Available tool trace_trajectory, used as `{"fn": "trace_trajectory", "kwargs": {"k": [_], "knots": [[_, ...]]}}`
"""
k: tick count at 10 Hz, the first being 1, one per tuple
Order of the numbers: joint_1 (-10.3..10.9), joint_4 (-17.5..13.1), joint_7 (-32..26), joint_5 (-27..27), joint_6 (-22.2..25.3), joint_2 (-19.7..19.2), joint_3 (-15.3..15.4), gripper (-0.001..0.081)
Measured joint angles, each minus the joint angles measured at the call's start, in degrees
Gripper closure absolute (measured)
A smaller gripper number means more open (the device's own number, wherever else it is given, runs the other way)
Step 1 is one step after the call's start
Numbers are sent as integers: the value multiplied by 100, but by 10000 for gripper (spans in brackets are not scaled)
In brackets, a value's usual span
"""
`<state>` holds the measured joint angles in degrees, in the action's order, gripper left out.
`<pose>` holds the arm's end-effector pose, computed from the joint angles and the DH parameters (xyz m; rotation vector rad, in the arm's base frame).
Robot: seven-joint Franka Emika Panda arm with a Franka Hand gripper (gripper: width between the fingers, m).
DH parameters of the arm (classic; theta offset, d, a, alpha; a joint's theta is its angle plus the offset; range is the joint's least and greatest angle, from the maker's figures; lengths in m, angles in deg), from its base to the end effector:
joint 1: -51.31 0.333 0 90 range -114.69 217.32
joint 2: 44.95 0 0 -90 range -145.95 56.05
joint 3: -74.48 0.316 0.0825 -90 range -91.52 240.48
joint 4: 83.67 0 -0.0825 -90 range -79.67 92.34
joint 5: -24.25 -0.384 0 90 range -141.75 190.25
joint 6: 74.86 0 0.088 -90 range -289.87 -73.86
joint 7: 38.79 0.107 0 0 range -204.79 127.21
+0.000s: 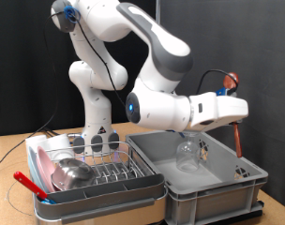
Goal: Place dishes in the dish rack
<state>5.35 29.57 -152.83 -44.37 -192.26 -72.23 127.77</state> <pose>0.5971 0.0917 0.3462 -1.5148 -1.1407 -1.0171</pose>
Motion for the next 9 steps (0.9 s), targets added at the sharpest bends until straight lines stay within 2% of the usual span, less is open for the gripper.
{"fn": "trace_trajectory", "kwargs": {"k": [2, 4, 5, 7, 9], "knots": [[-203, -90, 586, -351, 370, -209, -97, 726], [-444, -104, 812, -498, 454, -245, -150, 726], [-412, -99, 812, -463, 455, -248, -145, 726], [-389, -140, 1376, -174, 855, -297, -210, 726], [-440, -204, 1784, -85, 1046, -298, -306, 726]]}}
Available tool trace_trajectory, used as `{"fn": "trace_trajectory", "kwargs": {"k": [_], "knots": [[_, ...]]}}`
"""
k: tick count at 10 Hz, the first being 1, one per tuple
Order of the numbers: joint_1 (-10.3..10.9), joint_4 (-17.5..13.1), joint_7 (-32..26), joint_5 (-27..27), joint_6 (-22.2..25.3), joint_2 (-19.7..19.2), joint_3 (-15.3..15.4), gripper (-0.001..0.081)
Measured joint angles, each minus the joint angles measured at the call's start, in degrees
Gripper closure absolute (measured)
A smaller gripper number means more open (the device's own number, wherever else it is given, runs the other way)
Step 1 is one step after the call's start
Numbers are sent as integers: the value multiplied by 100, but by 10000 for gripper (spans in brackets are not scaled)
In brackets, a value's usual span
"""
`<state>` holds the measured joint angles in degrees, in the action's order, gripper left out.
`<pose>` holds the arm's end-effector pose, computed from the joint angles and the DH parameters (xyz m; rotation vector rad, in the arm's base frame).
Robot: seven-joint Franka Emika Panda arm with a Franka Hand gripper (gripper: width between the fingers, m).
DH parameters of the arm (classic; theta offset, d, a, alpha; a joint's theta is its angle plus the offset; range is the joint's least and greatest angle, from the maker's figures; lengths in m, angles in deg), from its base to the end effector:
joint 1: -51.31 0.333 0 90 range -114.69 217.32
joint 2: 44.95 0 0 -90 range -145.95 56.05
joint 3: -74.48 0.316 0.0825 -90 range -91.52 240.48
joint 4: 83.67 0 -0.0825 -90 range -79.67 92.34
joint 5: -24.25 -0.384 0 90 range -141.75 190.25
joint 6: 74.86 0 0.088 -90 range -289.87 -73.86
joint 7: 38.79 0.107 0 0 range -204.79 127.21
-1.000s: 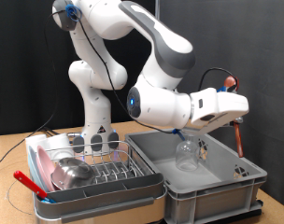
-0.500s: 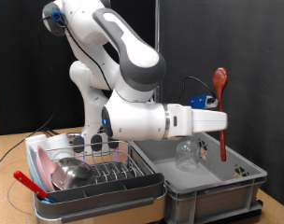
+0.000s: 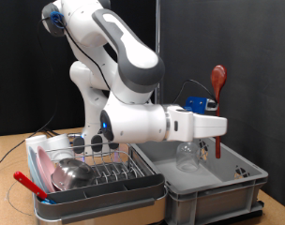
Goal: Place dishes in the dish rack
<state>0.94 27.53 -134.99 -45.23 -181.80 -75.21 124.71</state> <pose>0.6017 0.0301 0.3394 -1.5153 -0.7666 -0.8177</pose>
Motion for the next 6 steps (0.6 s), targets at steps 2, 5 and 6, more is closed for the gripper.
{"fn": "trace_trajectory", "kwargs": {"k": [2, 5, 6], "knots": [[-137, -36, 354, 203, 123, 72, -121, 726], [-344, 17, 489, 594, 143, 338, -281, 726], [-430, 72, 448, 645, 148, 445, -309, 726]]}}
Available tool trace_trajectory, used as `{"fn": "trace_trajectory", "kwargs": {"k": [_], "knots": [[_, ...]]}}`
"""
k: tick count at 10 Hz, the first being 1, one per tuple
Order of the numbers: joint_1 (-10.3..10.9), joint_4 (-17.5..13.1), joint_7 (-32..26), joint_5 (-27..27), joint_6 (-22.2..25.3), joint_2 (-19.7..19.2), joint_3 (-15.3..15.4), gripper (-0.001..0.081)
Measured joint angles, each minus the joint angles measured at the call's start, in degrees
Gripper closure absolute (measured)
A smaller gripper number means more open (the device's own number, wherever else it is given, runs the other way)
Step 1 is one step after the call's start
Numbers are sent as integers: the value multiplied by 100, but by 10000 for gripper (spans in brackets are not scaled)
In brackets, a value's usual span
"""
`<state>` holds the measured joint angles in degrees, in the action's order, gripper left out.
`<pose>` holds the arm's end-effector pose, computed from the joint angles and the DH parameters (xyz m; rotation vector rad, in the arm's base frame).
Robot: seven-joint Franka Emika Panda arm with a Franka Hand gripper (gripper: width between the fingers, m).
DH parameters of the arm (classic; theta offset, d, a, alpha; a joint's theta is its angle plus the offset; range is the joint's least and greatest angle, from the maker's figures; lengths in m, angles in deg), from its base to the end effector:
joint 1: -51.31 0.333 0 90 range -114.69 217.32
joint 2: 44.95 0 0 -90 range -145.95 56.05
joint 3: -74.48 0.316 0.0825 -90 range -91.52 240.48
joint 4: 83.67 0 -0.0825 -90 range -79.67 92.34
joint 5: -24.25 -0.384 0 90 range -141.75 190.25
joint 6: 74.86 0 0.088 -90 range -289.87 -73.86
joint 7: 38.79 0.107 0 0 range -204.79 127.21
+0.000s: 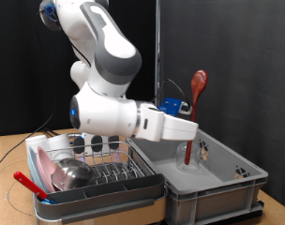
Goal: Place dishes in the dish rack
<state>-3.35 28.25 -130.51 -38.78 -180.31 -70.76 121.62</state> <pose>0.5903 -0.0378 0.3455 -1.6738 -0.7741 -0.7662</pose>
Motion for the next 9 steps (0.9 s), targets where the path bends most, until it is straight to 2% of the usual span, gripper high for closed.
{"fn": "trace_trajectory", "kwargs": {"k": [3, 6, 9], "knots": [[-256, 184, -73, 104, 128, 232, -51, 726], [-481, 495, -595, 103, -44, 367, -126, 726], [-530, 650, -1078, 88, -224, 329, -194, 726]]}}
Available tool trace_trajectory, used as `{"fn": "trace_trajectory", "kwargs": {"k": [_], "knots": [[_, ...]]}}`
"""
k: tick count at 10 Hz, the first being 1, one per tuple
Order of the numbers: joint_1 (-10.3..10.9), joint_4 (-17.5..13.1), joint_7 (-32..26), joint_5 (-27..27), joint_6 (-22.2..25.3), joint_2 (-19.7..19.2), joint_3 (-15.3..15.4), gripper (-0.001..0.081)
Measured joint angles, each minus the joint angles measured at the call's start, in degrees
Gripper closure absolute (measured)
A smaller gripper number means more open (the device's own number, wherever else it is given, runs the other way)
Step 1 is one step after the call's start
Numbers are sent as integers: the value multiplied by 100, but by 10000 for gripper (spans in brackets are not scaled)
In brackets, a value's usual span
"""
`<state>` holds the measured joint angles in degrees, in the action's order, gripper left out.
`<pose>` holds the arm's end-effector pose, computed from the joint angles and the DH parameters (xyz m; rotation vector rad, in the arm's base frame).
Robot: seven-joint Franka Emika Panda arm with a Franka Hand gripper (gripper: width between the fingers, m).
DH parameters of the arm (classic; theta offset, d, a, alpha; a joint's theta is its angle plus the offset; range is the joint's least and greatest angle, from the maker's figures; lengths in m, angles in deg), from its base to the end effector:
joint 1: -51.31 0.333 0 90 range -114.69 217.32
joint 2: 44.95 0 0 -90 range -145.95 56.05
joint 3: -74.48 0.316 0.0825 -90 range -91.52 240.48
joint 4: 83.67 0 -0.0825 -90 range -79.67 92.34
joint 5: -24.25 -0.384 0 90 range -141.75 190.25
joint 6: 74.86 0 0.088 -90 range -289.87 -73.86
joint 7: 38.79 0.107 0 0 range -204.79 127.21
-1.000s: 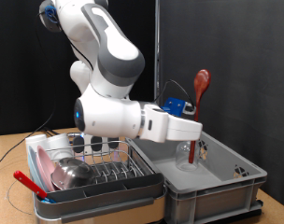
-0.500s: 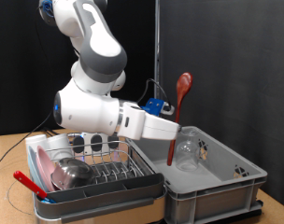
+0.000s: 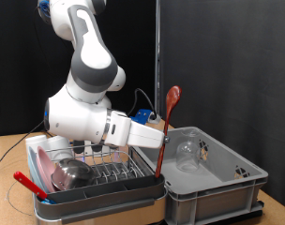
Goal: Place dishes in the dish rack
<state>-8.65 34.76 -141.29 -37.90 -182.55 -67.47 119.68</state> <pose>0.5541 -0.0919 0.3143 -1.7622 -0.8397 -0.8737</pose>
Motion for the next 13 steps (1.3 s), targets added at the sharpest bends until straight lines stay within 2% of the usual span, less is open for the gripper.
{"fn": "trace_trajectory", "kwargs": {"k": [6, 12, 13], "knots": [[17, -167, -215, -192, -349, -559, -28, 726], [97, -368, -1, -129, -419, -1336, -319, 726], [101, -412, 5, -113, -399, -1370, -322, 726]]}}
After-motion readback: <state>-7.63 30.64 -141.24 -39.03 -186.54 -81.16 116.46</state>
